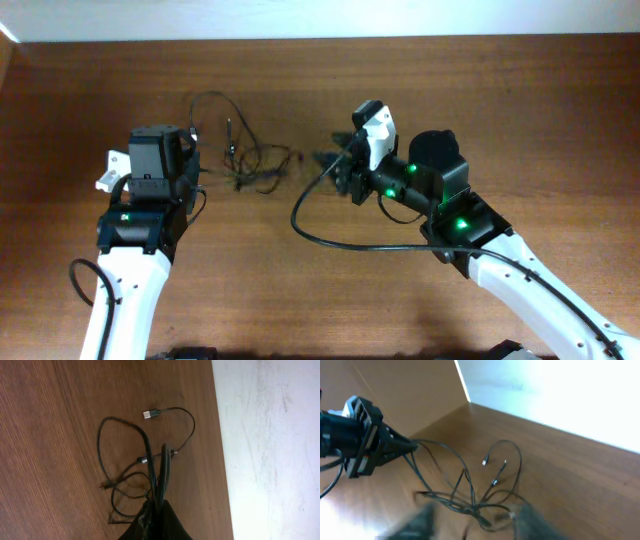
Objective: Untangle cables
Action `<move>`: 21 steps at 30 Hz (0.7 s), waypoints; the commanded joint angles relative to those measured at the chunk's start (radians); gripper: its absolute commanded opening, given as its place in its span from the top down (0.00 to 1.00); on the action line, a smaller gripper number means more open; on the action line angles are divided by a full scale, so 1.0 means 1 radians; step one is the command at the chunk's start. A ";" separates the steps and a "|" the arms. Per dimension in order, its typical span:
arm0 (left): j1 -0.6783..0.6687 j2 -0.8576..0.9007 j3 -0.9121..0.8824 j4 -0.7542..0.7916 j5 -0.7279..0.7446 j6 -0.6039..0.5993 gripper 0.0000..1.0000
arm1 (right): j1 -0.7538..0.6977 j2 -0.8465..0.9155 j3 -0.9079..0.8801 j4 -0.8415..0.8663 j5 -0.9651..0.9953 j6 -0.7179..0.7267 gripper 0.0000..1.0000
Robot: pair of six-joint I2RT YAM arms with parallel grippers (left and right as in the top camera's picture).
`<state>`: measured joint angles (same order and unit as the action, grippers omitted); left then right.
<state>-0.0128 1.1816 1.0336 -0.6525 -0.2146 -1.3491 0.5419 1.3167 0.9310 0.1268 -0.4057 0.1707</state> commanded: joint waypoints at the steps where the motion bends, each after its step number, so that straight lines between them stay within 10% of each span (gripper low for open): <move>1: 0.000 -0.011 0.009 0.029 0.055 0.019 0.95 | -0.006 -0.022 0.006 -0.034 -0.002 0.006 0.01; 13: 0.000 -0.011 0.009 0.363 0.589 0.018 1.00 | -0.006 -0.014 0.006 -0.129 -0.010 0.004 0.00; 21: 0.000 -0.011 0.009 0.436 0.782 -0.096 1.00 | -0.006 -0.011 0.006 -0.132 -0.010 0.002 0.37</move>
<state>-0.0128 1.1820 1.0332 -0.2417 0.4786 -1.3918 0.5419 1.3144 0.9310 -0.0074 -0.4099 0.1753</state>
